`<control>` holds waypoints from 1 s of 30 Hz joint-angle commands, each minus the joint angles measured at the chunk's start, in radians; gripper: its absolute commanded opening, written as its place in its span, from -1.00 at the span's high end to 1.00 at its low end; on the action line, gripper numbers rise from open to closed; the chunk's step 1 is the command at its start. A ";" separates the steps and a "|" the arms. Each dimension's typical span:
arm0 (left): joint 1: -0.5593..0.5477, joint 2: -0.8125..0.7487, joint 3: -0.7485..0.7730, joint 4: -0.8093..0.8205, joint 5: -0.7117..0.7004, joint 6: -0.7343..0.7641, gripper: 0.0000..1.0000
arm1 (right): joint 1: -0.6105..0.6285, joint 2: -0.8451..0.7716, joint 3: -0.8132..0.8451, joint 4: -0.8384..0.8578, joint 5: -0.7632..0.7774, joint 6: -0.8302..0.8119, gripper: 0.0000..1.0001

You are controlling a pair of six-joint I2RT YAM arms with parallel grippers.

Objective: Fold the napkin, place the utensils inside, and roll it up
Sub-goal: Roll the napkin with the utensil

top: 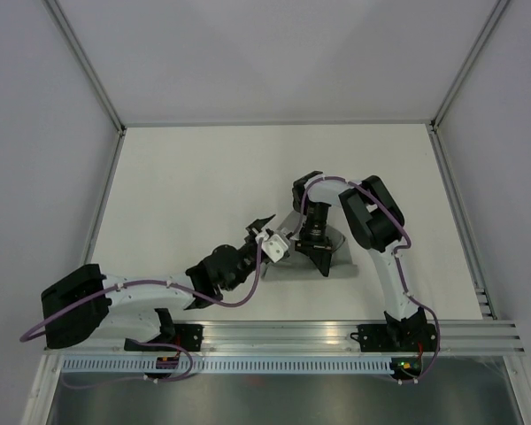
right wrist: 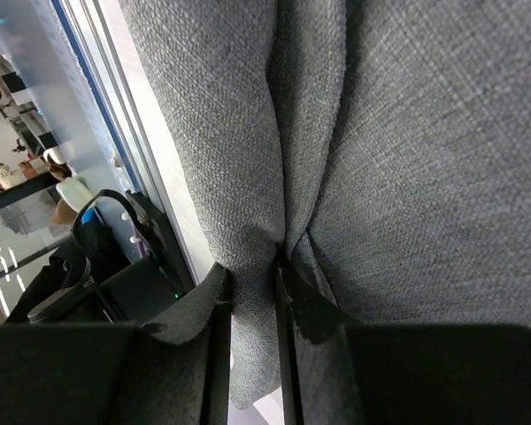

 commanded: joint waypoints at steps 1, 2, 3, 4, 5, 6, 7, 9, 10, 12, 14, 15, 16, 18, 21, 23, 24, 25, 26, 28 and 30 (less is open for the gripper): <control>-0.088 0.043 0.004 -0.095 0.078 0.062 -0.33 | 0.013 0.074 0.040 0.310 -0.012 0.018 0.76; -0.100 0.057 0.007 -0.114 0.077 0.074 -0.34 | 0.012 0.081 0.048 0.312 -0.009 0.023 0.76; -0.112 0.072 0.005 -0.117 0.074 0.081 -0.35 | 0.012 0.083 0.049 0.313 -0.009 0.026 0.76; -0.137 0.096 0.002 -0.117 0.071 0.085 -0.35 | 0.012 0.084 0.052 0.316 -0.010 0.034 0.77; -0.145 0.106 -0.002 -0.108 0.063 0.085 -0.35 | 0.009 0.089 0.057 0.318 -0.010 0.035 0.76; -0.151 0.112 -0.005 -0.091 0.042 0.084 -0.35 | 0.009 0.091 0.060 0.318 -0.009 0.040 0.76; -0.154 0.100 -0.015 -0.058 0.025 0.075 -0.35 | 0.007 0.097 0.064 0.318 -0.009 0.044 0.76; -0.152 0.068 -0.067 0.063 -0.030 0.062 -0.40 | 0.004 0.100 0.064 0.319 -0.007 0.045 0.76; -0.154 0.048 -0.082 0.088 -0.041 0.052 -0.43 | 0.004 0.100 0.060 0.324 -0.006 0.046 0.77; -0.152 0.019 -0.076 0.006 -0.008 0.036 -0.46 | 0.004 0.103 0.060 0.325 -0.006 0.048 0.76; -0.155 0.057 -0.038 -0.060 0.043 0.041 -0.46 | 0.004 0.111 0.071 0.327 -0.004 0.054 0.77; -0.163 0.072 -0.030 -0.097 0.055 0.044 -0.53 | 0.003 0.115 0.075 0.322 -0.004 0.055 0.77; -0.171 0.090 -0.016 -0.102 0.057 0.058 -0.53 | 0.003 0.120 0.084 0.322 -0.006 0.060 0.77; -0.186 0.159 -0.002 -0.120 0.059 0.073 -0.53 | 0.000 0.124 0.091 0.315 -0.009 0.064 0.77; -0.207 0.241 0.021 -0.122 0.078 0.088 -0.52 | -0.003 0.137 0.106 0.313 -0.009 0.080 0.78; -0.214 0.262 0.028 -0.122 0.077 0.098 -0.51 | -0.006 0.138 0.104 0.319 -0.001 0.089 0.78; -0.215 0.272 0.030 -0.123 0.089 0.096 -0.52 | -0.008 0.137 0.101 0.327 0.001 0.094 0.78; -0.215 0.275 0.028 -0.125 0.095 0.095 -0.51 | -0.013 0.134 0.097 0.333 0.004 0.098 0.78; -0.217 0.278 0.027 -0.120 0.097 0.094 -0.51 | -0.017 0.132 0.097 0.342 0.007 0.106 0.78; -0.232 0.278 0.033 -0.132 0.091 0.108 -0.51 | -0.022 0.135 0.100 0.347 0.010 0.118 0.78; -0.258 0.269 0.015 -0.067 0.023 0.134 -0.51 | -0.025 0.135 0.100 0.352 0.010 0.120 0.78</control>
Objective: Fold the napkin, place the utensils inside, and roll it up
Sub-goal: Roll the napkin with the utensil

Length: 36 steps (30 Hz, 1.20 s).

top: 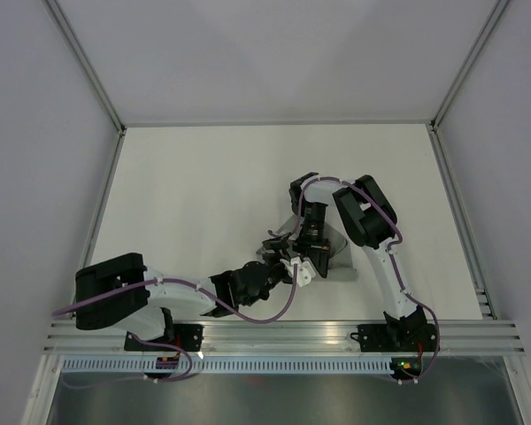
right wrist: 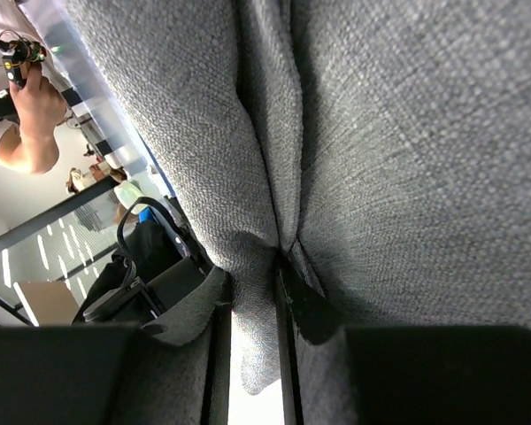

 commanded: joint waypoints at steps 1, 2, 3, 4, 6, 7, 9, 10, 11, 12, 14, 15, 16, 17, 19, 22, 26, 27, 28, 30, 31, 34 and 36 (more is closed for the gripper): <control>-0.098 -0.004 -0.052 -0.029 0.102 0.019 -0.51 | -0.023 0.050 0.031 0.423 0.025 0.013 0.78; -0.098 -0.029 -0.069 0.047 0.056 0.016 -0.51 | -0.023 0.052 0.029 0.429 0.028 0.014 0.78; -0.096 -0.061 -0.087 0.086 0.041 0.014 -0.52 | -0.023 0.052 0.028 0.431 0.031 0.016 0.78; -0.096 -0.111 -0.113 0.095 0.034 0.016 -0.54 | -0.021 0.052 0.023 0.432 0.032 0.017 0.78; -0.096 -0.152 -0.116 0.074 0.027 0.000 -0.54 | -0.023 0.050 0.017 0.441 0.038 0.021 0.78; -0.098 -0.167 -0.132 0.086 0.022 -0.006 -0.53 | -0.023 0.049 0.015 0.441 0.040 0.021 0.79; -0.098 -0.234 -0.181 0.175 -0.021 -0.030 -0.54 | -0.023 0.046 0.011 0.447 0.040 0.025 0.79; -0.098 -0.262 -0.187 0.169 -0.021 -0.035 -0.54 | -0.024 0.046 0.009 0.449 0.037 0.025 0.80; -0.098 -0.291 -0.187 0.140 0.000 -0.044 -0.54 | -0.024 0.043 0.008 0.452 0.037 0.027 0.79; -0.098 -0.294 -0.179 0.108 0.014 -0.052 -0.54 | -0.024 0.044 0.008 0.454 0.037 0.028 0.80; -0.098 -0.237 -0.152 0.037 0.028 -0.047 -0.52 | -0.024 0.046 0.009 0.450 0.038 0.027 0.80; -0.098 -0.213 -0.143 0.023 0.037 -0.026 -0.53 | -0.024 0.046 0.011 0.450 0.038 0.028 0.80; -0.098 -0.190 -0.126 0.014 0.046 -0.021 -0.53 | -0.024 0.046 0.011 0.450 0.038 0.028 0.80; -0.098 -0.163 -0.117 0.008 0.074 -0.021 -0.53 | -0.024 0.044 0.011 0.450 0.038 0.028 0.80; -0.096 -0.084 -0.077 -0.007 0.100 -0.017 -0.54 | -0.024 0.046 0.009 0.452 0.037 0.030 0.80; -0.096 0.020 -0.032 -0.046 0.161 -0.004 -0.56 | -0.024 0.046 0.009 0.454 0.038 0.033 0.81; -0.065 0.115 -0.003 -0.029 0.236 -0.007 -0.58 | -0.025 0.046 0.009 0.454 0.048 0.036 0.81; -0.043 0.129 0.006 -0.027 0.256 -0.021 -0.59 | -0.026 0.046 0.008 0.454 0.049 0.036 0.81; -0.033 0.153 0.011 -0.026 0.275 -0.027 -0.59 | -0.025 0.046 0.008 0.455 0.049 0.037 0.81; -0.015 0.176 0.025 -0.018 0.301 -0.029 -0.58 | -0.026 0.047 0.005 0.455 0.052 0.039 0.82; -0.009 0.189 0.029 -0.017 0.310 -0.030 -0.57 | -0.026 0.047 0.006 0.457 0.054 0.039 0.82; 0.017 0.227 0.048 -0.007 0.355 -0.039 -0.57 | -0.026 0.047 0.008 0.458 0.055 0.042 0.82; 0.040 0.250 0.052 0.003 0.376 -0.052 -0.57 | -0.026 0.049 0.009 0.458 0.057 0.042 0.82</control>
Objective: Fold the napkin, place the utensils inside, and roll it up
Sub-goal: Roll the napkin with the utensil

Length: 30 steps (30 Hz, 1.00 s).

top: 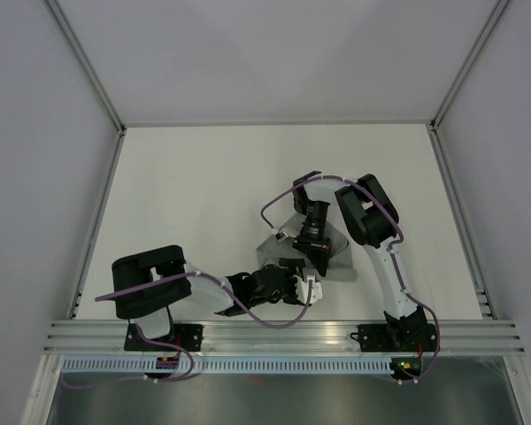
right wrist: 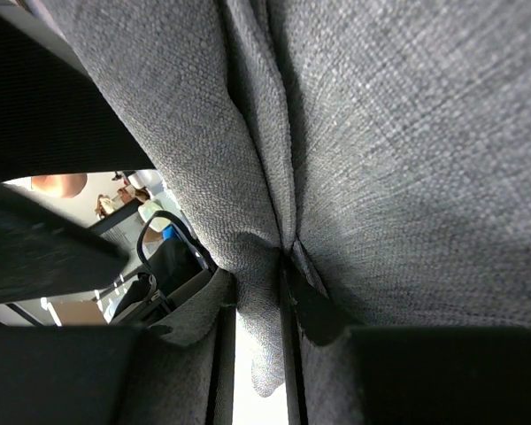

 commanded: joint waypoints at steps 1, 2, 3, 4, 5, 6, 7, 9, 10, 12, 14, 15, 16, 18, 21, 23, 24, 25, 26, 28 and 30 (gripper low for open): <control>0.029 0.034 0.037 0.042 0.094 -0.048 -0.55 | -0.005 0.049 0.010 0.441 0.077 -0.022 0.82; 0.032 0.048 0.040 0.041 0.099 -0.048 -0.53 | -0.004 0.049 0.010 0.441 0.078 -0.022 0.82; 0.037 0.051 0.041 0.045 0.107 -0.056 -0.51 | -0.005 0.050 0.012 0.440 0.078 -0.022 0.82; 0.040 0.058 0.041 0.047 0.113 -0.061 -0.50 | -0.007 0.050 0.012 0.440 0.080 -0.022 0.82; 0.041 0.063 0.041 0.050 0.122 -0.062 -0.50 | -0.007 0.050 0.013 0.441 0.080 -0.022 0.82; 0.046 0.075 0.046 0.055 0.121 -0.067 -0.48 | -0.007 0.052 0.015 0.440 0.080 -0.020 0.82; 0.049 0.081 0.047 0.068 0.122 -0.070 -0.47 | -0.007 0.052 0.016 0.438 0.080 -0.022 0.83; 0.064 0.094 0.049 0.078 0.136 -0.093 -0.43 | -0.008 0.055 0.019 0.437 0.081 -0.020 0.83; 0.070 0.097 0.049 0.084 0.150 -0.099 -0.40 | -0.008 0.054 0.019 0.437 0.081 -0.020 0.84; 0.081 0.112 0.050 0.087 0.151 -0.120 -0.27 | -0.008 0.053 0.019 0.437 0.081 -0.019 0.84; 0.092 0.121 0.055 0.081 0.190 -0.146 -0.11 | -0.009 0.052 0.019 0.435 0.081 -0.019 0.84; 0.097 0.131 0.058 0.078 0.196 -0.157 0.04 | -0.012 0.050 0.021 0.437 0.081 -0.019 0.84; 0.101 0.135 0.060 0.072 0.214 -0.179 0.09 | -0.012 0.052 0.021 0.435 0.080 -0.017 0.85; 0.112 0.141 0.061 0.068 0.235 -0.203 0.19 | -0.010 0.052 0.022 0.437 0.078 -0.017 0.85; 0.121 0.147 0.064 0.055 0.265 -0.252 0.38 | -0.012 0.050 0.025 0.437 0.074 -0.016 0.84; 0.129 0.154 0.070 0.036 0.285 -0.280 0.49 | -0.012 0.041 0.025 0.438 0.071 -0.012 0.84; 0.132 0.152 0.073 0.024 0.297 -0.289 0.60 | -0.013 0.037 0.024 0.440 0.064 -0.012 0.82; 0.138 0.157 0.076 0.016 0.314 -0.307 0.71 | -0.015 0.021 0.024 0.441 0.058 -0.011 0.74; 0.144 0.158 0.078 0.007 0.323 -0.318 0.78 | -0.015 0.009 0.022 0.444 0.052 -0.008 0.67; 0.152 0.160 0.072 0.004 0.360 -0.340 0.95 | -0.024 -0.034 0.019 0.458 0.026 0.000 0.47; 0.176 0.158 0.067 0.004 0.406 -0.380 0.95 | -0.039 -0.061 0.022 0.457 -0.004 0.006 0.36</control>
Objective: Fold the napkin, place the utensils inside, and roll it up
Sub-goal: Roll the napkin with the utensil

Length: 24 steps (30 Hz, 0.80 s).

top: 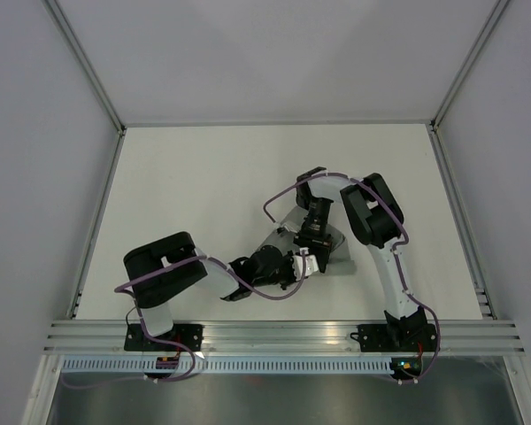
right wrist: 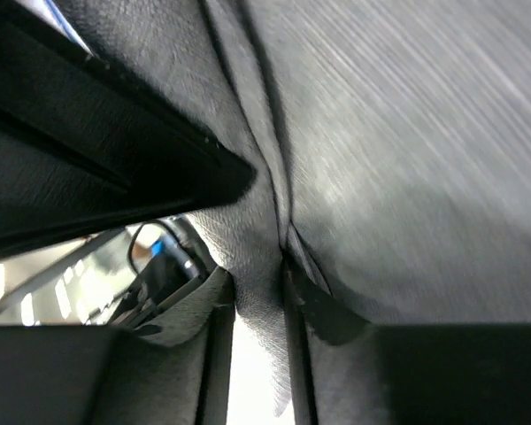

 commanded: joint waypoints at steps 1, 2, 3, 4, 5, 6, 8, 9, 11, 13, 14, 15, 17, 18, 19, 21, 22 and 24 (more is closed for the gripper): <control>0.026 0.032 0.009 -0.030 0.145 -0.161 0.95 | -0.028 -0.067 0.027 0.431 -0.033 -0.001 0.32; 0.033 0.031 0.005 -0.030 0.159 -0.169 0.95 | -0.033 -0.084 0.033 0.431 -0.047 0.005 0.30; 0.039 0.022 0.005 -0.031 0.188 -0.178 0.95 | -0.050 -0.098 0.036 0.431 -0.061 0.019 0.28; 0.052 0.017 0.005 -0.037 0.200 -0.196 0.95 | -0.058 -0.128 0.039 0.437 -0.093 0.031 0.24; 0.058 0.012 0.002 -0.037 0.217 -0.206 0.95 | -0.067 -0.144 0.047 0.437 -0.111 0.037 0.21; 0.064 0.006 -0.001 -0.034 0.241 -0.215 0.95 | -0.090 -0.158 0.052 0.436 -0.133 0.058 0.19; 0.092 0.006 -0.004 -0.025 0.274 -0.247 0.95 | -0.119 -0.205 0.059 0.460 -0.191 0.088 0.17; 0.102 0.008 -0.005 -0.020 0.307 -0.258 0.95 | -0.152 -0.219 0.061 0.469 -0.208 0.101 0.17; 0.127 0.011 -0.009 -0.011 0.334 -0.287 0.95 | -0.191 -0.271 0.040 0.526 -0.262 0.152 0.15; 0.160 0.018 -0.014 -0.004 0.390 -0.337 0.95 | -0.257 -0.335 -0.003 0.583 -0.294 0.154 0.14; 0.173 0.020 -0.012 0.004 0.407 -0.353 0.95 | -0.277 -0.360 -0.023 0.603 -0.303 0.152 0.14; 0.184 0.025 -0.012 0.003 0.438 -0.367 0.95 | -0.312 -0.383 -0.045 0.641 -0.322 0.149 0.14; 0.223 0.038 -0.011 0.004 0.479 -0.416 0.95 | -0.346 -0.458 -0.109 0.672 -0.334 0.122 0.14; 0.239 0.045 -0.008 0.012 0.525 -0.436 0.95 | -0.372 -0.483 -0.131 0.690 -0.349 0.100 0.13; 0.265 0.049 -0.006 0.013 0.544 -0.471 0.95 | -0.384 -0.535 -0.176 0.695 -0.355 0.080 0.13; 0.291 0.074 0.000 0.015 0.602 -0.503 0.95 | -0.407 -0.590 -0.230 0.704 -0.371 0.008 0.12; 0.312 0.081 0.008 0.013 0.617 -0.529 0.95 | -0.407 -0.648 -0.291 0.710 -0.378 -0.012 0.12; 0.329 0.106 0.014 0.025 0.666 -0.560 0.95 | -0.407 -0.713 -0.356 0.713 -0.400 -0.102 0.09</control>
